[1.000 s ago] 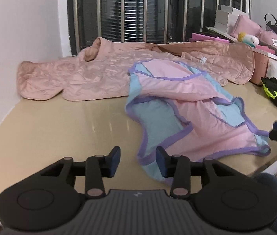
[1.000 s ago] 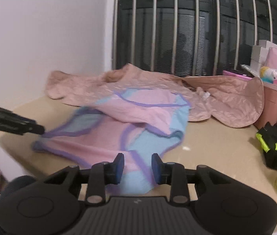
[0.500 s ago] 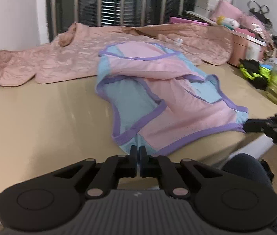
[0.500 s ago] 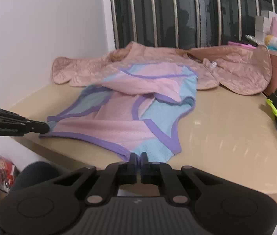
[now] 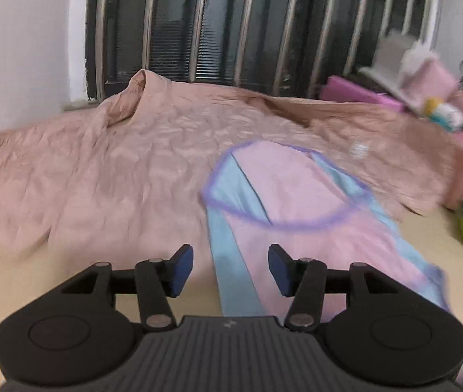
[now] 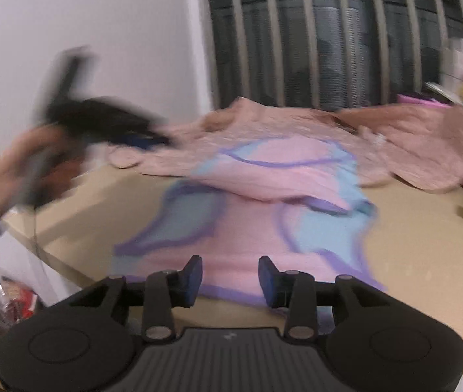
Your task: Fold clothes
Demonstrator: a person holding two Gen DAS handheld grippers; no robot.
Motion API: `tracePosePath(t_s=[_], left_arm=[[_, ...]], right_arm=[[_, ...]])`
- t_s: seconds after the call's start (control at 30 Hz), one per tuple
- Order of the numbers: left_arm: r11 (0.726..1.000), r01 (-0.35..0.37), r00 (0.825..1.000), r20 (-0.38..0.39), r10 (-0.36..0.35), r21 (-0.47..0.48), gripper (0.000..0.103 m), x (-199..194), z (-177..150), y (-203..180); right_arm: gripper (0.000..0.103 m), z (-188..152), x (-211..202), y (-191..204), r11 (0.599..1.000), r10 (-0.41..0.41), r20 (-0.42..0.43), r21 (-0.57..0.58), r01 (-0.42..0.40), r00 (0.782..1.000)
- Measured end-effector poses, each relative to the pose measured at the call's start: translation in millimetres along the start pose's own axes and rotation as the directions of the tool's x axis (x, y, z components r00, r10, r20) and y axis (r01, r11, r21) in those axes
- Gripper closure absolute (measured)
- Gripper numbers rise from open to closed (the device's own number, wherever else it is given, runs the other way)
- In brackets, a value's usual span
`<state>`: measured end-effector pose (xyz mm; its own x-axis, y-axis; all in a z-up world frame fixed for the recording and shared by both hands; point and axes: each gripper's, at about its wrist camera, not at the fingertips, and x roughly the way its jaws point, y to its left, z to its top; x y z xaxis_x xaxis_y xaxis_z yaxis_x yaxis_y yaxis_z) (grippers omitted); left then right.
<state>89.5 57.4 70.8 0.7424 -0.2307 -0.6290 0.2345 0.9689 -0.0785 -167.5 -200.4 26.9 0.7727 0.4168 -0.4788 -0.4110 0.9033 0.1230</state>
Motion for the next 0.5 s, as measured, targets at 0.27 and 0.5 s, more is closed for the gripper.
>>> tracePosePath(t_s=[0.27,0.5], left_arm=[[0.983,-0.173,0.984,-0.032,0.176,0.068,0.048,84,34,0],[0.994,-0.109,0.991,-0.076,0.109,-0.007,0.084,108,24,14]], right_arm=[[0.066,9,33,33,0.998,-0.005,0.003,-0.07,0.006,1.0],[0.066,13,53,-5,0.987,-0.161,-0.043,-0.001,0.161,0.986]])
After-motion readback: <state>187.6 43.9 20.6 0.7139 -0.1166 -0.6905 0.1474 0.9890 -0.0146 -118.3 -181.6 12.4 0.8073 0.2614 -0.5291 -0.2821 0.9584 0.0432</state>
